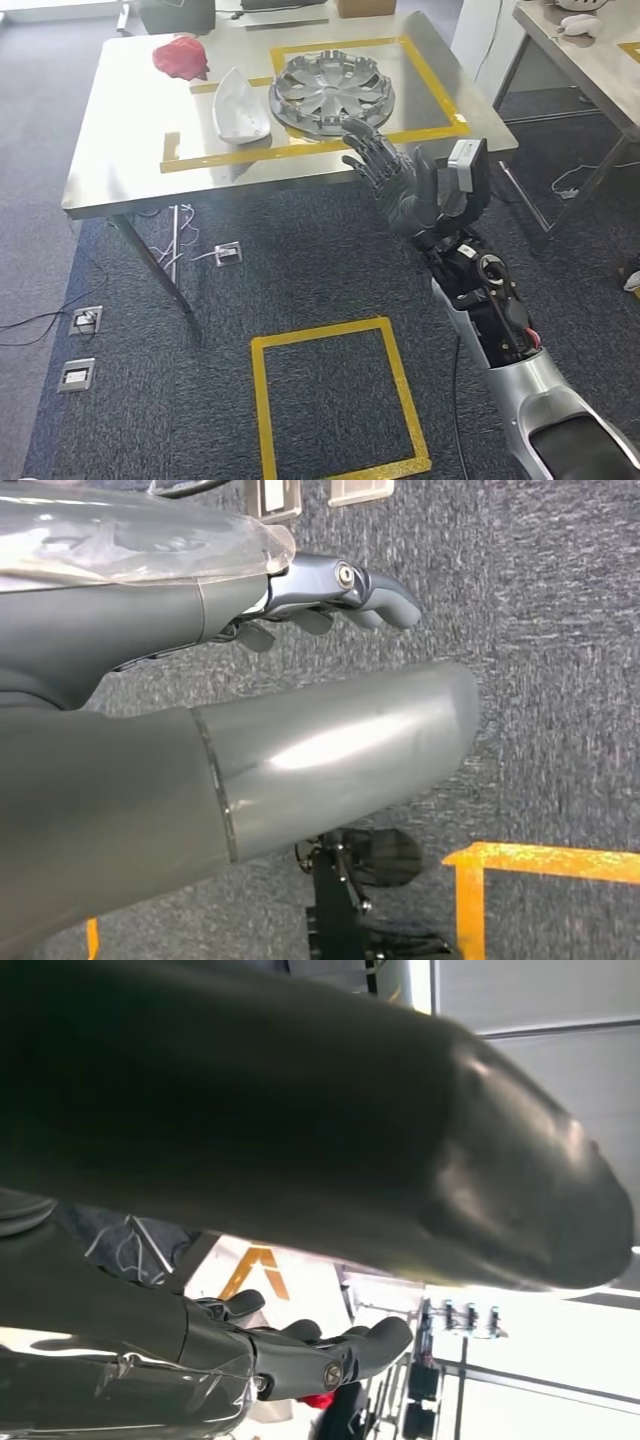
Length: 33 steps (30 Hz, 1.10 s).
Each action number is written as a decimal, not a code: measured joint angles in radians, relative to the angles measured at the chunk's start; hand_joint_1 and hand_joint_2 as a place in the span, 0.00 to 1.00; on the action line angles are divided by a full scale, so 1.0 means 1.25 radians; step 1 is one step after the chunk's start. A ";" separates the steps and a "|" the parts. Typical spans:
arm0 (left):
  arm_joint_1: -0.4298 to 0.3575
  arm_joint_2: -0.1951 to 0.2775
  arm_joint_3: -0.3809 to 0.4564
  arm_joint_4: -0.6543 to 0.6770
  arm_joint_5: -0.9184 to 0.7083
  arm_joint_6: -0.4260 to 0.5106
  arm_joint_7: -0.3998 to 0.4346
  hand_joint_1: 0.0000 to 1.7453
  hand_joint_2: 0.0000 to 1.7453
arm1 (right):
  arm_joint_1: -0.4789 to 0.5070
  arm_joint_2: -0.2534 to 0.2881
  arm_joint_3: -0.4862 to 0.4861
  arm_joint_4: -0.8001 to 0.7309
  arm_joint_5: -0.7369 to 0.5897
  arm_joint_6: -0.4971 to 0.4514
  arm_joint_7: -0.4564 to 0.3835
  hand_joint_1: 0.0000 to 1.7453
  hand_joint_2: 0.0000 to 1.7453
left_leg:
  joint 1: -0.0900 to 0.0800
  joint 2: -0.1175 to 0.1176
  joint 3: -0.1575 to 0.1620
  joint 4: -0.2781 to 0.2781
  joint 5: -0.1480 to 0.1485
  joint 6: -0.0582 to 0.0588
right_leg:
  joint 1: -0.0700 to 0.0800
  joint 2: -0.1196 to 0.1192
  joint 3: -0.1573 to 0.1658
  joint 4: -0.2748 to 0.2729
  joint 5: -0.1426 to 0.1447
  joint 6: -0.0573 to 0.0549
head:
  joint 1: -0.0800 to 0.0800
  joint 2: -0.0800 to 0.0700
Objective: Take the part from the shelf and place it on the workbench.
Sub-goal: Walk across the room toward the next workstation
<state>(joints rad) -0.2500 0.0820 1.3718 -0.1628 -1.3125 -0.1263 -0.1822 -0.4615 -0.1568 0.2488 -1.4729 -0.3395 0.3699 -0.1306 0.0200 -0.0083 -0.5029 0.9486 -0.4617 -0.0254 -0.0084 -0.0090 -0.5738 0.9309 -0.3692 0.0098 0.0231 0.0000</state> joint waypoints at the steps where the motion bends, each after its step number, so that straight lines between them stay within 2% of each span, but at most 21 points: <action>1: 0.001 0.001 0.000 0.000 0.000 0.000 0.000 0.00 0.00 | 0.000 0.000 0.000 0.000 0.000 -0.001 0.000 0.00 0.00 | -0.002 -0.001 -0.001 -0.001 0.002 0.006 | 0.001 0.000 -0.002 0.001 0.004 0.005 | 0.002 0.000; 3: 0.002 0.001 0.000 0.000 0.000 0.000 0.000 0.00 0.00 | 0.001 0.001 0.001 0.001 0.000 -0.002 0.000 0.00 0.00 | -0.001 0.000 -0.009 -0.002 0.008 0.019 | -0.001 0.002 -0.008 0.008 0.000 0.015 | 0.005 0.000; 4: 0.002 0.001 0.000 0.000 0.000 0.000 0.000 0.00 0.00 | 0.002 0.001 0.001 0.001 0.000 -0.002 0.000 0.00 0.00 | 0.000 0.001 -0.014 -0.003 0.013 0.026 | -0.002 0.003 -0.017 0.026 -0.017 0.018 | 0.007 0.000; 5: 0.002 0.001 0.000 0.000 0.000 0.001 0.000 0.00 0.00 | 0.003 0.001 0.001 0.001 0.001 -0.003 -0.001 0.00 0.00 | 0.000 0.002 -0.019 -0.004 0.019 0.033 | -0.003 0.003 -0.032 0.064 -0.047 0.021 | 0.010 0.000; 7: 0.003 0.001 0.000 0.000 0.000 0.004 0.000 0.00 0.00 | 0.007 0.001 0.001 0.001 0.002 -0.004 -0.002 0.00 0.00 | -0.002 0.003 -0.033 -0.004 0.030 0.039 | -0.004 0.004 -0.073 0.183 -0.120 0.025 | 0.019 0.000; 8: 0.005 0.001 0.000 0.000 0.000 0.005 0.000 0.00 0.00 | 0.009 0.001 0.001 0.002 0.003 -0.004 -0.002 0.00 0.00 | -0.004 0.003 -0.041 -0.003 0.035 0.039 | -0.004 0.004 -0.087 0.235 -0.145 0.026 | 0.023 0.000; 9: 0.006 0.001 0.000 0.000 0.000 0.006 0.000 0.00 0.00 | 0.011 0.001 0.001 0.003 0.003 -0.004 -0.002 0.00 0.00 | -0.005 0.003 -0.047 -0.002 0.040 0.039 | -0.004 0.004 -0.088 0.260 -0.155 0.025 | 0.025 0.000; 10: 0.007 0.001 0.000 0.000 0.000 0.007 0.000 0.00 0.00 | 0.013 0.001 0.001 0.004 0.003 -0.004 -0.002 0.00 0.00 | -0.006 0.003 -0.052 -0.002 0.045 0.039 | -0.003 0.004 -0.070 0.248 -0.148 0.023 | 0.028 0.000; 11: 0.008 0.001 0.000 0.000 0.000 0.007 0.000 0.00 0.00 | 0.014 0.001 0.001 0.005 0.003 -0.004 -0.003 0.00 0.00 | -0.008 0.003 -0.056 -0.002 0.048 0.038 | -0.003 0.004 -0.036 0.202 -0.129 0.020 | 0.031 0.000; 13: 0.009 0.001 0.000 0.000 0.000 0.008 0.000 0.00 0.00 | 0.012 0.001 0.001 0.005 0.003 -0.004 -0.003 0.00 0.00 | -0.009 0.002 -0.061 -0.001 0.055 0.033 | 0.000 0.004 0.045 0.070 -0.091 0.011 | 0.036 0.000; 15: 0.008 0.001 0.000 0.000 0.000 0.008 0.000 0.00 0.00 | 0.010 0.002 0.001 0.005 0.003 -0.004 -0.003 0.00 0.00 | -0.010 0.002 -0.065 -0.001 0.063 0.024 | 0.005 0.005 0.080 0.002 -0.078 0.005 | 0.038 0.000; 17: 0.009 0.001 0.000 0.000 0.000 0.008 0.000 0.00 0.00 | 0.010 0.003 0.001 0.005 0.003 -0.005 -0.004 0.00 0.00 | -0.010 0.003 -0.069 -0.002 0.071 0.013 | 0.007 0.006 0.076 -0.001 -0.071 0.000 | 0.037 0.000; 19: 0.009 0.001 0.000 0.000 0.000 0.009 0.000 0.00 0.00 | 0.009 0.005 0.001 0.005 0.003 -0.005 -0.004 0.00 0.00 | -0.009 0.003 -0.079 0.011 0.058 0.006 | 0.003 0.003 0.069 -0.006 -0.058 -0.009 | 0.033 0.000; 20: 0.009 0.002 0.000 0.000 0.000 0.009 0.000 0.00 0.00 | 0.008 0.006 0.001 0.005 0.003 -0.005 -0.004 0.00 0.00 | -0.009 0.003 -0.091 0.036 0.036 0.003 | 0.001 0.002 0.063 -0.009 -0.051 -0.014 | 0.029 0.000; 23: 0.010 0.002 0.000 0.000 0.000 0.011 0.000 0.00 0.00 | 0.009 0.008 0.000 0.005 0.006 -0.007 -0.004 0.00 0.00 | -0.007 0.003 -0.157 0.200 -0.063 -0.005 | 0.000 0.000 0.036 -0.009 -0.032 -0.020 | 0.012 0.000; 24: 0.011 0.002 0.000 0.000 0.000 0.012 0.000 0.00 0.00 | 0.009 0.008 0.000 0.006 0.009 -0.008 -0.004 0.00 0.00 | -0.007 0.003 -0.168 0.240 -0.080 -0.008 | 0.000 0.000 0.027 -0.008 -0.026 -0.020 | 0.008 0.000; 25: 0.012 0.002 0.000 0.000 0.000 0.012 0.000 0.00 0.00 | 0.010 0.009 0.000 0.006 0.013 -0.010 -0.004 0.00 0.00 | -0.006 0.003 -0.163 0.246 -0.080 -0.008 | 0.000 0.000 0.019 -0.006 -0.021 -0.019 | 0.006 0.000; 26: 0.012 0.002 0.000 0.000 0.000 0.013 0.000 0.00 0.00 | 0.010 0.009 0.000 0.006 0.018 -0.014 -0.004 0.00 0.00 | -0.005 0.003 -0.138 0.215 -0.066 -0.008 | 0.000 0.000 0.011 -0.004 -0.017 -0.017 | 0.004 0.000; 29: 0.011 0.004 0.000 0.000 0.000 0.015 0.000 0.00 0.00 | 0.010 0.011 -0.004 0.006 0.040 -0.027 -0.003 0.00 0.00 | -0.004 0.002 -0.030 0.042 -0.012 -0.002 | 0.002 0.001 -0.004 0.007 -0.009 -0.009 | -0.001 0.000; 31: 0.011 0.004 0.000 0.000 -0.001 0.015 0.000 0.00 0.00 | 0.011 0.013 -0.008 0.005 0.049 -0.030 -0.002 0.00 0.00 | -0.007 0.001 -0.010 0.001 -0.004 0.008 | 0.004 0.002 -0.008 0.010 -0.003 -0.001 | 0.001 0.000; 33: 0.012 0.004 0.000 0.000 -0.001 0.015 0.000 0.00 0.00 | 0.011 0.013 -0.009 0.005 0.053 -0.029 -0.001 0.00 0.00 | -0.008 0.001 -0.016 0.003 0.006 0.020 | 0.004 0.003 -0.011 0.009 0.003 0.009 | 0.002 0.000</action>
<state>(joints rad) -0.2349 0.0872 1.3722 -0.1629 -1.3133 -0.1080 -0.1827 -0.4472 -0.1400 0.2370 -1.4664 -0.2738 0.3332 -0.1321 0.0097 -0.0065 -0.5224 0.9519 -0.4547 -0.0001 -0.0037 -0.0051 -0.5873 0.9421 -0.3650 0.0210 0.0260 0.0000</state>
